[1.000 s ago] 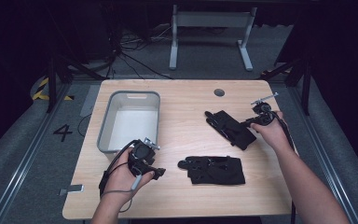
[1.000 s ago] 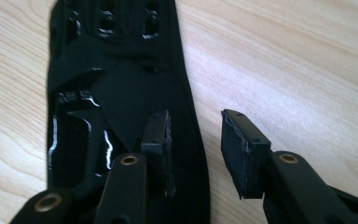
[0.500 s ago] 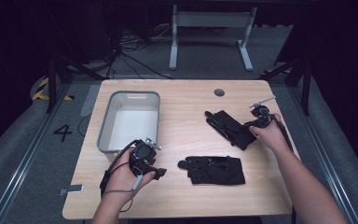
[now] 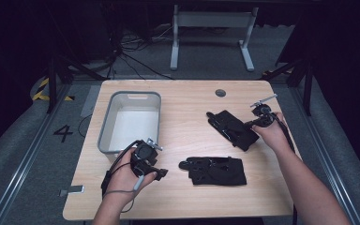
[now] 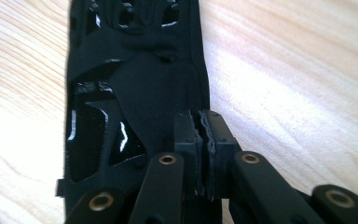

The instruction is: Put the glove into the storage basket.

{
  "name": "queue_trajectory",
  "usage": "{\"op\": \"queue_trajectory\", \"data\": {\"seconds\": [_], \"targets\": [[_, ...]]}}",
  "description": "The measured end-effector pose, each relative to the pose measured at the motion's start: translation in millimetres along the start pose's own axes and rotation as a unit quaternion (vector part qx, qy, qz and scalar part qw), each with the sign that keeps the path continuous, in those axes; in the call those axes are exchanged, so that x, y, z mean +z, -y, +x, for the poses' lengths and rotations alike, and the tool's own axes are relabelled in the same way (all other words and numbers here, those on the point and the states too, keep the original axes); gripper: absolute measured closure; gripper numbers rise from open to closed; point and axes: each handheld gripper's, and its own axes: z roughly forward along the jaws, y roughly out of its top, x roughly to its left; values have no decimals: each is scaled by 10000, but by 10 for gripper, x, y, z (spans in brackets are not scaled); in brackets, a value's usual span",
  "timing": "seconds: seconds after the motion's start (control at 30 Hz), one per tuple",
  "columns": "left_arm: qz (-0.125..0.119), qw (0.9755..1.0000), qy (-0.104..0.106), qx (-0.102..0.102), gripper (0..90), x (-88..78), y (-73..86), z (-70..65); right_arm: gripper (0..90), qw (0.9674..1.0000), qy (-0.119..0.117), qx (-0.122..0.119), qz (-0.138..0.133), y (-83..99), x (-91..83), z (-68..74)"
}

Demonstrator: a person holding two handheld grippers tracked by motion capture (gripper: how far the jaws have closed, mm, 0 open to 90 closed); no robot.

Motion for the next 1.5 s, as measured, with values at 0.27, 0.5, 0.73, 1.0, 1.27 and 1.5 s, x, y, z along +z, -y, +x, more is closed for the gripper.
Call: {"op": "queue_trajectory", "data": {"seconds": [0.27, 0.5, 0.73, 1.0, 1.27, 1.5], "targets": [[22, 10000, 15, 88, 437, 22, -51, -26, 871, 9985, 93, -350, -409, -28, -295, 147], [35, 9998, 54, 173, 437, 51, -104, -43, 879, 9928, 314, -924, -699, -67, -596, 386], [36, 9997, 78, 236, 437, 68, -145, -53, 881, 9880, 323, -1227, -884, -45, -815, 598], [65, 9995, 97, 277, 437, 85, -171, -67, 881, 9818, 159, -1551, -1088, 7, -1020, 831], [51, 9996, 97, 265, 437, 83, -167, -69, 881, 9755, -39, -1845, -1197, 55, -1119, 1075], [45, 9996, 83, 250, 436, 75, -156, -64, 882, 9714, -214, -2015, -1241, 150, -1067, 1270]]}}
